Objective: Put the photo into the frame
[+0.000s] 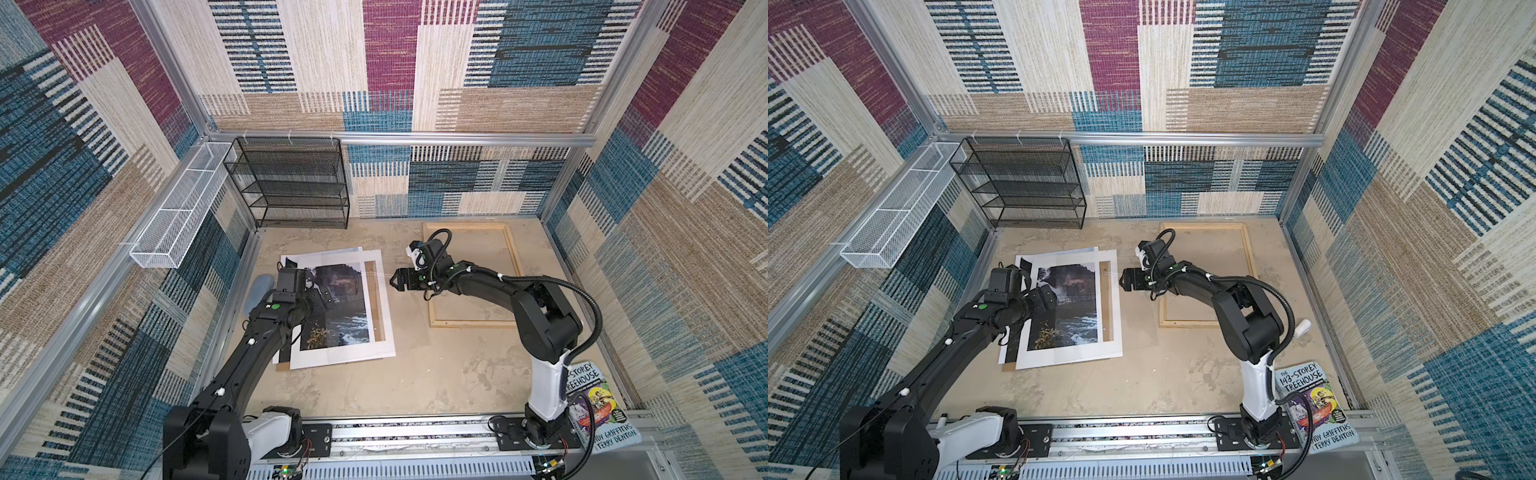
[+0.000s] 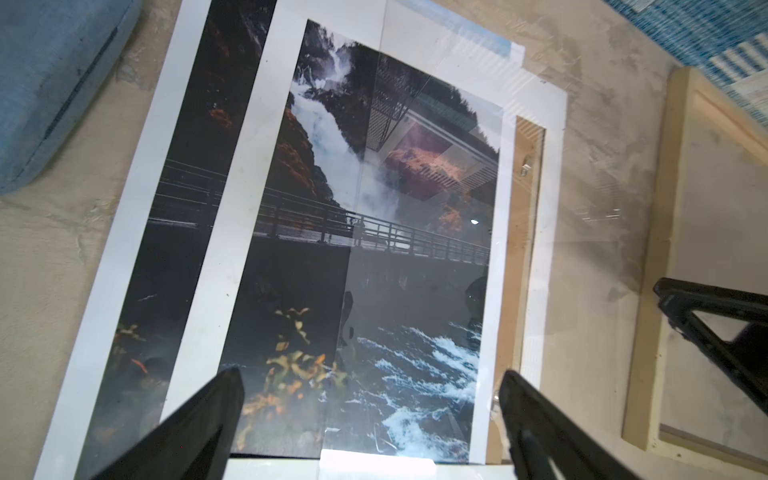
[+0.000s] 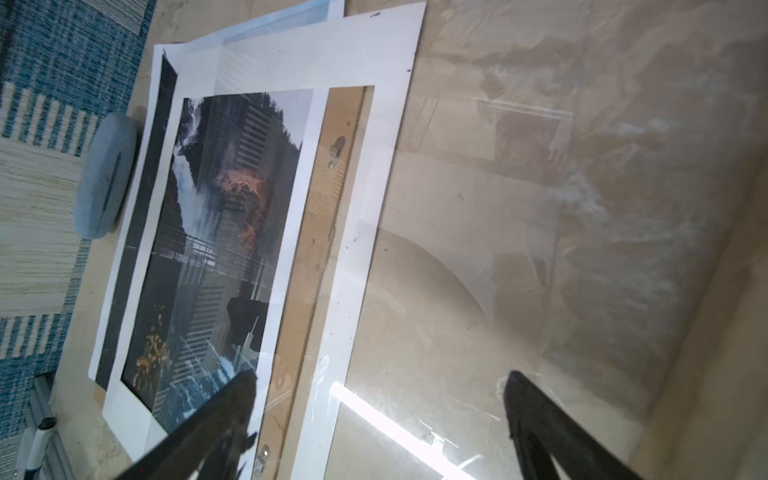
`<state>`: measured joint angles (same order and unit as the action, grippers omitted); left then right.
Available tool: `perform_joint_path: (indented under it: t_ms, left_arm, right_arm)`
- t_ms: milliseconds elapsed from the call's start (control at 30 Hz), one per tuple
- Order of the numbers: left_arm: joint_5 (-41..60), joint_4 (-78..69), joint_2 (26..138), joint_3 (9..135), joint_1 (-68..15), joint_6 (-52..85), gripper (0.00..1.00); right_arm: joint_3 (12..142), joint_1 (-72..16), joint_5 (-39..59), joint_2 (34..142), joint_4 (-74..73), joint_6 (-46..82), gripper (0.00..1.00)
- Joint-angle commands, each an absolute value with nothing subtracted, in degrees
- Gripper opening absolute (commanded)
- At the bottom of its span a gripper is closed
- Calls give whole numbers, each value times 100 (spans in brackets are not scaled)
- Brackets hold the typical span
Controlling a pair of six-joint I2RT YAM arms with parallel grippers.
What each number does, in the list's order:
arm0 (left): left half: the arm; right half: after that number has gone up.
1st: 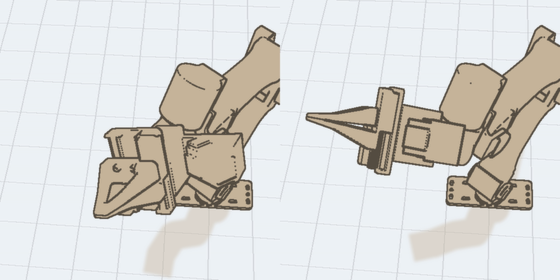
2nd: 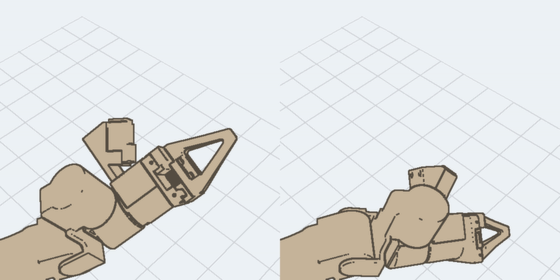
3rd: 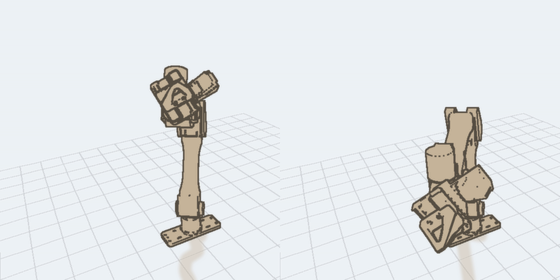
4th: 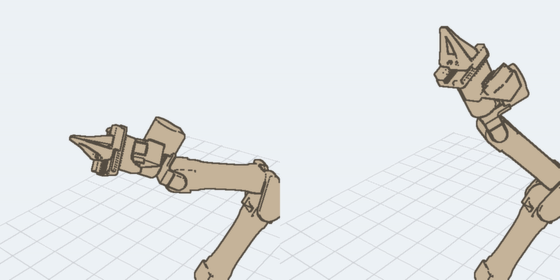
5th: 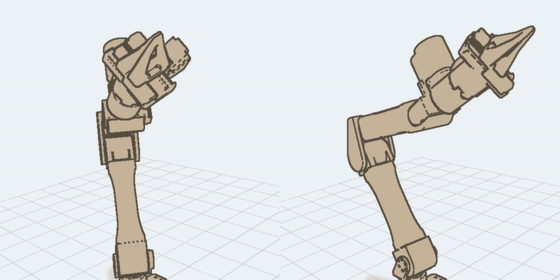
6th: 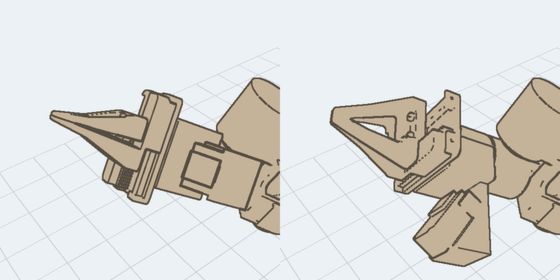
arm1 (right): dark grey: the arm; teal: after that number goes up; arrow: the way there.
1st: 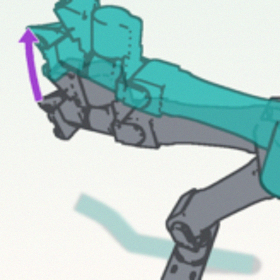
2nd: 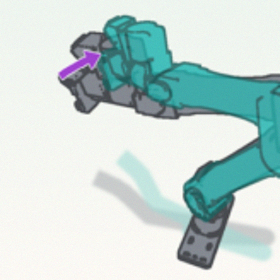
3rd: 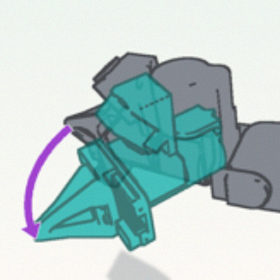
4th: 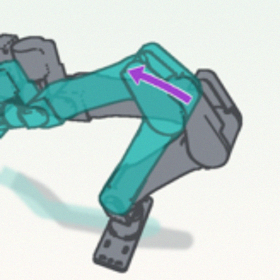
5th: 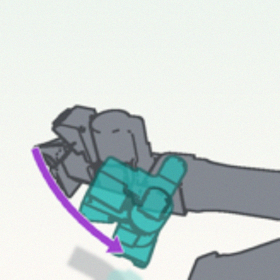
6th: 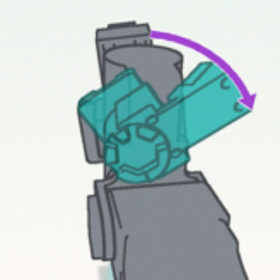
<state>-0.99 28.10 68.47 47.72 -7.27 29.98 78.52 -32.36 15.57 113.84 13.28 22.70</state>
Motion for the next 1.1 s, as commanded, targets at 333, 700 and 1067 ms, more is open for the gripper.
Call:
perform_joint_path:
  t_ms: [333, 700, 1067]
  left_arm:
    - [0, 3420, 8396, 5230, -914, 3089, 99]
    - [-79, 3396, 8577, 5269, -1010, 3077, 98]
    - [118, 3275, 8921, 5427, -1141, 3031, 94]
  right_arm:
    - [8363, -3366, 374, 11716, 2250, 2367, 95]
    - [8473, -3366, 399, 11986, 2303, 2286, 96]
    - [8360, -3366, 746, 12023, 2123, 2189, 95]
